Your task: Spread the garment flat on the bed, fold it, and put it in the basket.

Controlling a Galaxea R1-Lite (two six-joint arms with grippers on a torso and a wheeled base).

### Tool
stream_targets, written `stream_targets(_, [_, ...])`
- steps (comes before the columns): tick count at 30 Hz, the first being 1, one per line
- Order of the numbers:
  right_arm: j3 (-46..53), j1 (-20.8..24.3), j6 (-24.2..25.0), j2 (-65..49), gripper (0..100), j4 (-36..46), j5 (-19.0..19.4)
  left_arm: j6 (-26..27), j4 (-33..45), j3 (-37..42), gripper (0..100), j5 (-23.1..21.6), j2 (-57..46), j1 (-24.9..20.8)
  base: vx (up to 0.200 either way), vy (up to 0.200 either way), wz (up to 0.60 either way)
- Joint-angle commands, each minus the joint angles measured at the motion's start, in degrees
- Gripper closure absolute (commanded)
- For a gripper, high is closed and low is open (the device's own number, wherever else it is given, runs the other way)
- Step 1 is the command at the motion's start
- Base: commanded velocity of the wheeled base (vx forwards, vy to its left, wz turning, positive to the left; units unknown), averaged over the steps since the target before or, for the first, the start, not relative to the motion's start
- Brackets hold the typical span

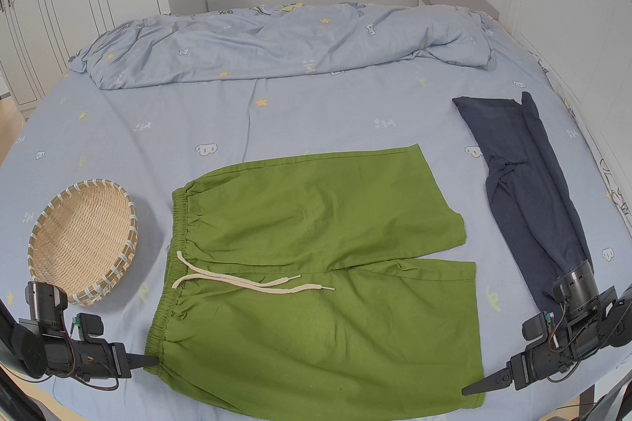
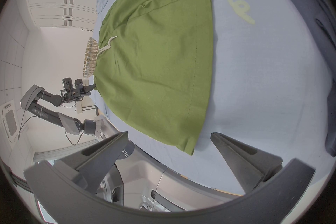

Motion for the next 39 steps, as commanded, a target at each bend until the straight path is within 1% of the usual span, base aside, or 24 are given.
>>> stream_targets(1, [0.2, 0.0, -0.4, 4.2, 0, -0.9, 0.2, -0.1, 0.0, -0.1, 100, 0.0, 0.0, 0.0, 0.000, 0.000, 0.00])
stream_targets(4, [0.4, 0.0, -1.1, 5.8, 0, -2.2, 0.2, 0.0, 0.0, -0.1, 100, 0.0, 0.1, 0.0, 0.000, 0.000, 0.00])
stream_targets(10, [1.8, 0.0, -2.8, 10.5, 0, -7.6, 0.9, 0.0, 0.0, -0.2, 100, 0.0, 0.1, -0.1, 0.000, 0.000, 0.00])
stream_targets(12, [1.9, 0.0, -2.8, 10.5, 0, -8.6, 3.4, 0.0, 0.0, -0.2, 100, 0.1, 0.1, -0.1, 0.000, 0.000, 0.00])
stream_targets(14, [1.9, 0.0, -2.8, 10.5, 0, -8.6, 3.4, 0.0, 0.0, -0.2, 100, 0.1, 0.1, -0.1, 0.000, 0.000, 0.00])
stream_targets(15, [1.9, 0.1, -2.9, 10.5, 0, -8.7, 5.5, 0.0, 0.0, -0.2, 100, 0.1, 0.1, -0.1, 0.000, 0.000, 0.00])
stream_targets(17, [2.3, 0.7, -2.9, 10.5, 0, -8.9, 7.1, 0.0, 0.0, -0.2, 100, 0.0, 0.0, -0.1, 0.000, 0.000, 0.00])
stream_targets(22, [2.6, 2.6, -2.9, 10.6, 0, -8.8, 7.3, 0.0, 0.0, -0.3, 100, 0.1, 0.0, -0.1, 0.000, 0.000, 0.00])
stream_targets(32, [2.7, 2.4, -3.2, 11.9, 0, -9.1, 7.2, 0.1, 0.0, -0.3, 100, 0.1, -0.1, 0.0, 0.000, 0.000, 0.00])
stream_targets(33, [2.7, 2.2, -3.4, 12.1, 100, -9.1, 7.1, 0.1, 0.0, -0.3, 100, 0.1, -0.1, 0.0, 0.000, 0.000, 0.00])
stream_targets(35, [2.7, 1.8, -3.5, 12.3, 100, -9.2, 7.1, 0.1, 0.0, -0.3, 100, 0.1, -0.1, 0.1, 0.000, 0.000, 0.00])
stream_targets(39, [3.4, -0.8, -4.5, 12.3, 100, -9.1, 6.6, 0.1, 0.0, -0.5, 100, 0.1, -0.2, 0.3, 0.000, 0.000, 0.00])
